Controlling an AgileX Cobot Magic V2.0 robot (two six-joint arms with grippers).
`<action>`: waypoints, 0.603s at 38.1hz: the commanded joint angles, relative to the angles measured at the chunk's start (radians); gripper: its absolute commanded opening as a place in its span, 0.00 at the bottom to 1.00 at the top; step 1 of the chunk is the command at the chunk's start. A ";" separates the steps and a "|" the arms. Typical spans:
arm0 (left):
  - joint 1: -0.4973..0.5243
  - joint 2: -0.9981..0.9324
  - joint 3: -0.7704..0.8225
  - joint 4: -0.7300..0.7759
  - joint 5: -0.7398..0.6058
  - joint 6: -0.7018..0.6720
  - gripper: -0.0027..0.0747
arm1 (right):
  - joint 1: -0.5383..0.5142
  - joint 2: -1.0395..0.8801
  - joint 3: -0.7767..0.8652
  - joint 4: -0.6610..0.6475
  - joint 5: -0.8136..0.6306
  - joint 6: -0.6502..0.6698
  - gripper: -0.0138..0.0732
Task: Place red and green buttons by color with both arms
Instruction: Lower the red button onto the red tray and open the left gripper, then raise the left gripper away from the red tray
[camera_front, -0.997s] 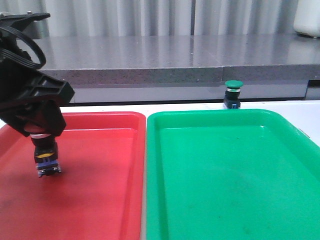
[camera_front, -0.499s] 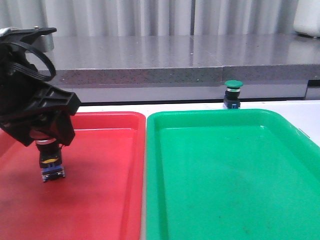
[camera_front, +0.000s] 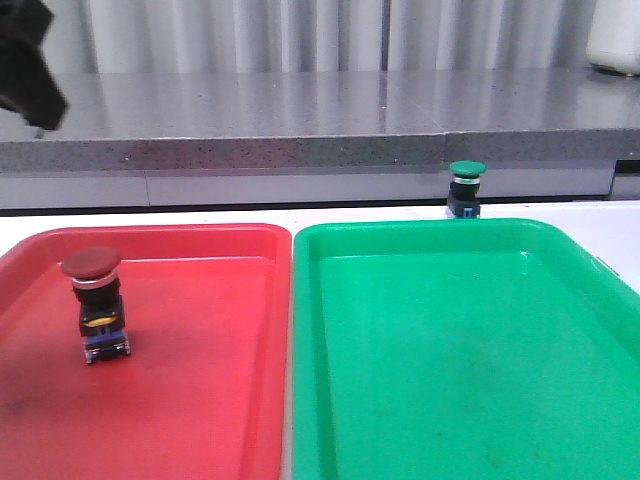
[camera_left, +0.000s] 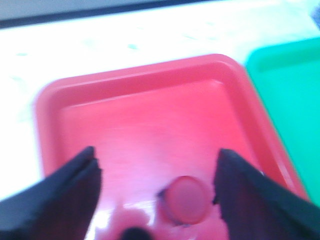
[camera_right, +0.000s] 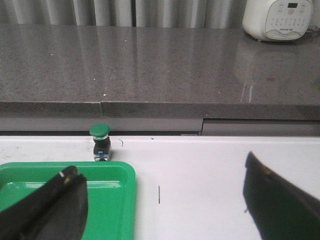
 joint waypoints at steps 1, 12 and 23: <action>0.093 -0.092 -0.021 0.042 0.026 0.000 0.25 | -0.007 0.013 -0.038 0.001 -0.080 -0.005 0.90; 0.226 -0.525 0.229 0.032 -0.071 0.000 0.01 | -0.007 0.013 -0.038 0.001 -0.080 -0.005 0.90; 0.226 -1.015 0.465 0.010 -0.098 0.000 0.01 | -0.007 0.013 -0.038 0.001 -0.080 -0.005 0.90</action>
